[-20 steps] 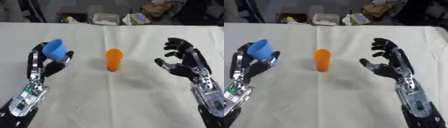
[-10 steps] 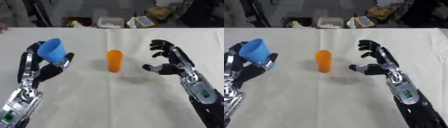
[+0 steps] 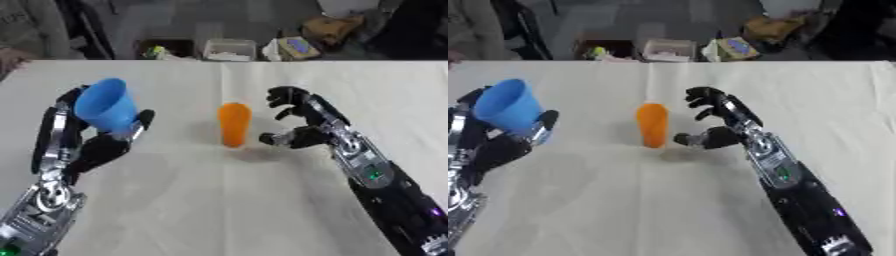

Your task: Pour the contents of one cup into another cup.

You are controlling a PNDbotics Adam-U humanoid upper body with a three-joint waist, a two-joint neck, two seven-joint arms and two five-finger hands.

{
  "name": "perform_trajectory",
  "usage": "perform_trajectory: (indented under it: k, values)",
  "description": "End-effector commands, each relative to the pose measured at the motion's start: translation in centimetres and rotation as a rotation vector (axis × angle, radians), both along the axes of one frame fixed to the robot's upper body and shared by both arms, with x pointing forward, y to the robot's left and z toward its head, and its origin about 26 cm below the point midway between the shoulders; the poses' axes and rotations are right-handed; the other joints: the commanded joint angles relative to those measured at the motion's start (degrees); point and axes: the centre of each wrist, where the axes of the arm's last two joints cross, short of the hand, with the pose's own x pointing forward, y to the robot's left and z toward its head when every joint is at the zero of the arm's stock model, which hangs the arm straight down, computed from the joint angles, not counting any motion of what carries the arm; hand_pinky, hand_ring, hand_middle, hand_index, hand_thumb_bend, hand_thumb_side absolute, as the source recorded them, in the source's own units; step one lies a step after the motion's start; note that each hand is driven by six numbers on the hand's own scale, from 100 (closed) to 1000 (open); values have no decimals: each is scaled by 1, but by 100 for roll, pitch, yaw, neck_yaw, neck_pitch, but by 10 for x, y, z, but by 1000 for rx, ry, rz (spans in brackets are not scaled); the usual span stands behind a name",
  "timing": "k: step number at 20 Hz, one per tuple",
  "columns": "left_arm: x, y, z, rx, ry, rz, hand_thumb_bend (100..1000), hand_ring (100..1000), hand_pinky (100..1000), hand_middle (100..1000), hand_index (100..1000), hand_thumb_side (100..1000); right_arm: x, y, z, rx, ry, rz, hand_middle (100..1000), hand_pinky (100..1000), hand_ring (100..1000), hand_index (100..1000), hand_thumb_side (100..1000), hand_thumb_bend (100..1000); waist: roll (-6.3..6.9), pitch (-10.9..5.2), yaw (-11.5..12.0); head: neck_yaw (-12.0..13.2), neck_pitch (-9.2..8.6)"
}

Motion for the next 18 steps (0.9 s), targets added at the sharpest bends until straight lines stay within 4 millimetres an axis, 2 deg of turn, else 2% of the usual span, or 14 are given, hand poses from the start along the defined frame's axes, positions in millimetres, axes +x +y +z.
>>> perform_trajectory:
  k: [1,18]
  values:
    - [-3,-4,10,0,-31,-28,224,196,474,264,467,100,6,1,6,-31,-11,12,745,637,778,844,137,686,13,-89,41,-30,-55]
    - [-6,-19,6,-5,-8,-84,224,192,473,262,466,100,17,8,-9,-44,43,3,739,648,776,842,153,672,122,26,332,-122,-111]
